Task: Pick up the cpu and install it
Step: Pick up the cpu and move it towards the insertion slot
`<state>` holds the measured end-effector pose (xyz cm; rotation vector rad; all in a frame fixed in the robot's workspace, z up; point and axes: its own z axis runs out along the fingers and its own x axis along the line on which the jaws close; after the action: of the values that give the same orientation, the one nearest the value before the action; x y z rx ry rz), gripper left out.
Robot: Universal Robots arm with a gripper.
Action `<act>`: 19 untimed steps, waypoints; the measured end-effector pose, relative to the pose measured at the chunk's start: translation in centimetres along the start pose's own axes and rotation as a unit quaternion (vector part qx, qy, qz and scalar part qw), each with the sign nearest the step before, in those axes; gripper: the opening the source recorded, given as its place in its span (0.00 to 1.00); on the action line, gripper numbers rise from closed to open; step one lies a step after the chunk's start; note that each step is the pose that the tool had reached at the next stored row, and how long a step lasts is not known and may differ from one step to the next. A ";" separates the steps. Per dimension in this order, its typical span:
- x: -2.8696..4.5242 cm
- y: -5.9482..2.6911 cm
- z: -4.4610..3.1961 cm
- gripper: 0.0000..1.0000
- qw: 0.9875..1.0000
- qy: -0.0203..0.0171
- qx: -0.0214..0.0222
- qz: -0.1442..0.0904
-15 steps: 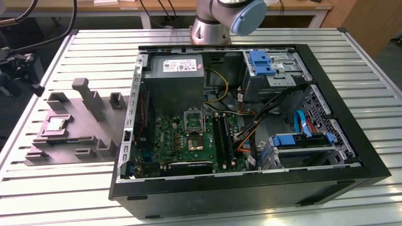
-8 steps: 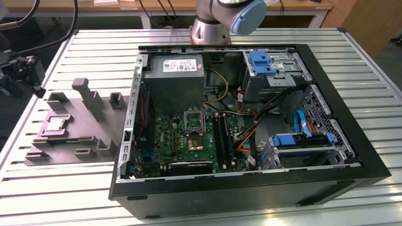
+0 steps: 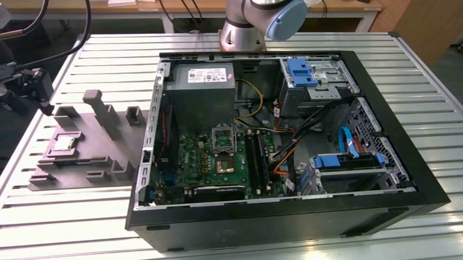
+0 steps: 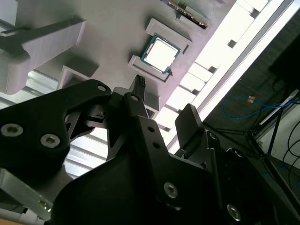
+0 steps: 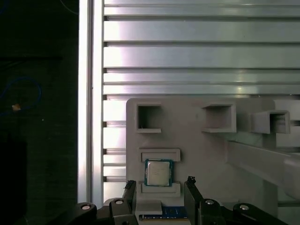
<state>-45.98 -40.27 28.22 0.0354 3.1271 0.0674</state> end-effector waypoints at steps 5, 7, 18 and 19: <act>0.00 -0.11 0.59 0.53 1.000 0.000 0.000 0.000; 0.00 -0.15 0.85 0.53 1.000 0.000 0.000 0.000; 0.02 -0.52 2.16 0.60 1.000 0.000 -0.002 0.000; 0.02 -0.53 2.19 0.60 1.000 0.000 -0.002 0.000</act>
<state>-45.98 -40.70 26.01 0.0353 3.1270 0.0740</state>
